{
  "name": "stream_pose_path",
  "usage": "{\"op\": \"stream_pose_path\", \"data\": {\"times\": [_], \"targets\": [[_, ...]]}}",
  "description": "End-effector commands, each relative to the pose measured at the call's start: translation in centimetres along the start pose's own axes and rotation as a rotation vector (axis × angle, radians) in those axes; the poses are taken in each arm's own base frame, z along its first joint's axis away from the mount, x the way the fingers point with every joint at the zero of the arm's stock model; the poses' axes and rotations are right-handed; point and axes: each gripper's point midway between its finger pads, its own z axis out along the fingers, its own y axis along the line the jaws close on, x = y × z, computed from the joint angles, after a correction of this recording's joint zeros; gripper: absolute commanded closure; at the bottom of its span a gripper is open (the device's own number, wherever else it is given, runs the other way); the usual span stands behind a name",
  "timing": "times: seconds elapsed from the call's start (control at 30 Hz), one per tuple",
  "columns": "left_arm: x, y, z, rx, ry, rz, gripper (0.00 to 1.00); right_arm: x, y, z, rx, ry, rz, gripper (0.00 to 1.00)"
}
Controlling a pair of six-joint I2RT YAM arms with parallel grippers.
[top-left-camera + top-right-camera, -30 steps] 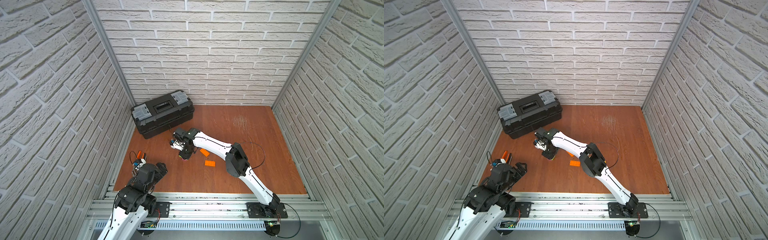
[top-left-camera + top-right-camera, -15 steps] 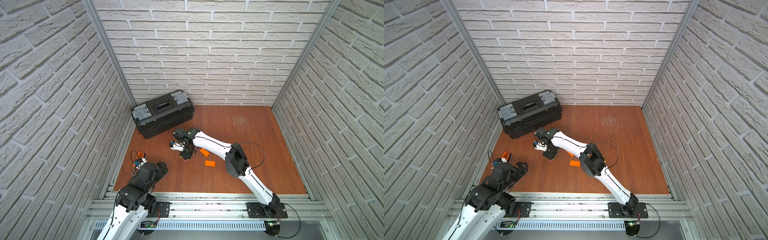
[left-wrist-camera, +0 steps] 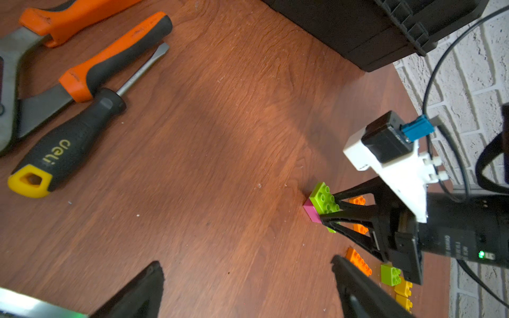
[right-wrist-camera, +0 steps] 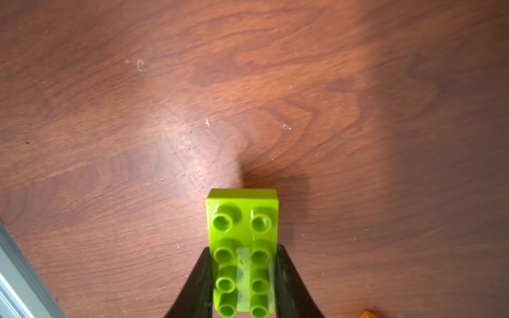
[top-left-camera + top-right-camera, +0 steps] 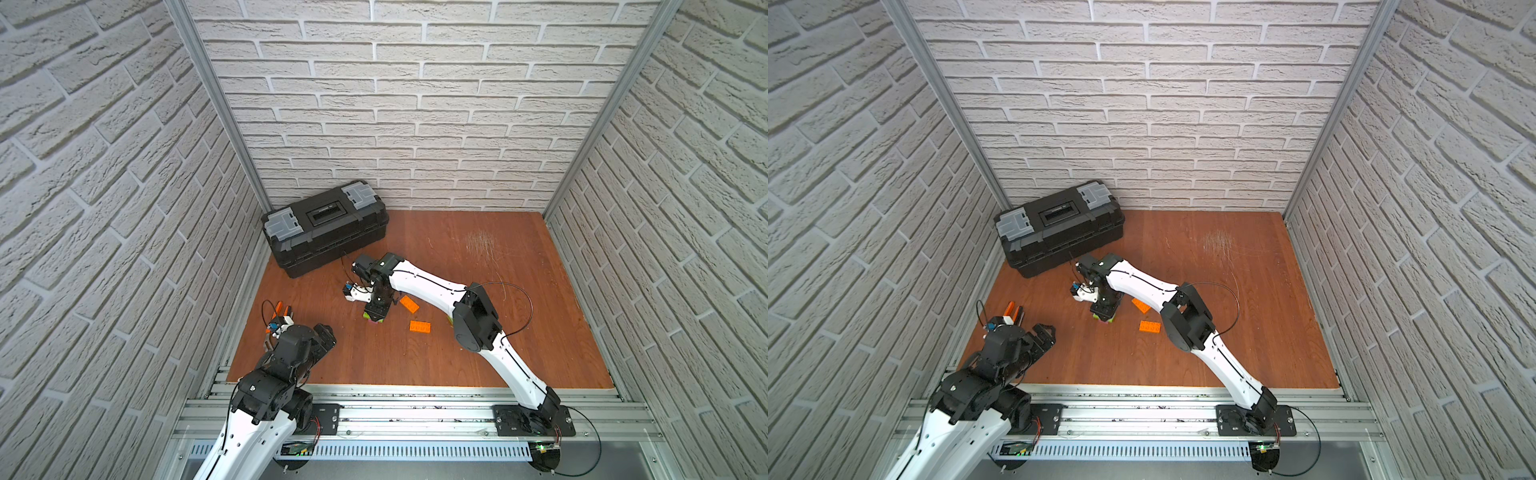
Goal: Assemble a carrot with lego
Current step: Assemble the lego brick with the lego brick.
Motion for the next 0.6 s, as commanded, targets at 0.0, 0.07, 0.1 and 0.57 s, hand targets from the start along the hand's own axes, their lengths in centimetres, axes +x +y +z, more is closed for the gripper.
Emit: {"op": "stream_pose_path", "data": {"times": [0.0,0.07,0.1,0.57], "targets": [[-0.2,-0.2,0.1,0.003,-0.01,0.008,0.02,3.5,0.6,2.0,-0.04,0.149,0.056,0.79],[-0.2,-0.2,0.1,0.004,-0.009,0.007,0.02,3.4,0.4,2.1,-0.031,0.148,0.078,0.79],[-0.2,-0.1,0.1,0.002,-0.008,0.008,0.02,3.4,0.3,2.3,-0.028,0.149,0.091,0.79],[-0.1,0.1,0.1,-0.002,-0.005,0.02,0.02,3.1,0.3,3.3,-0.036,0.127,0.209,0.6]]}}
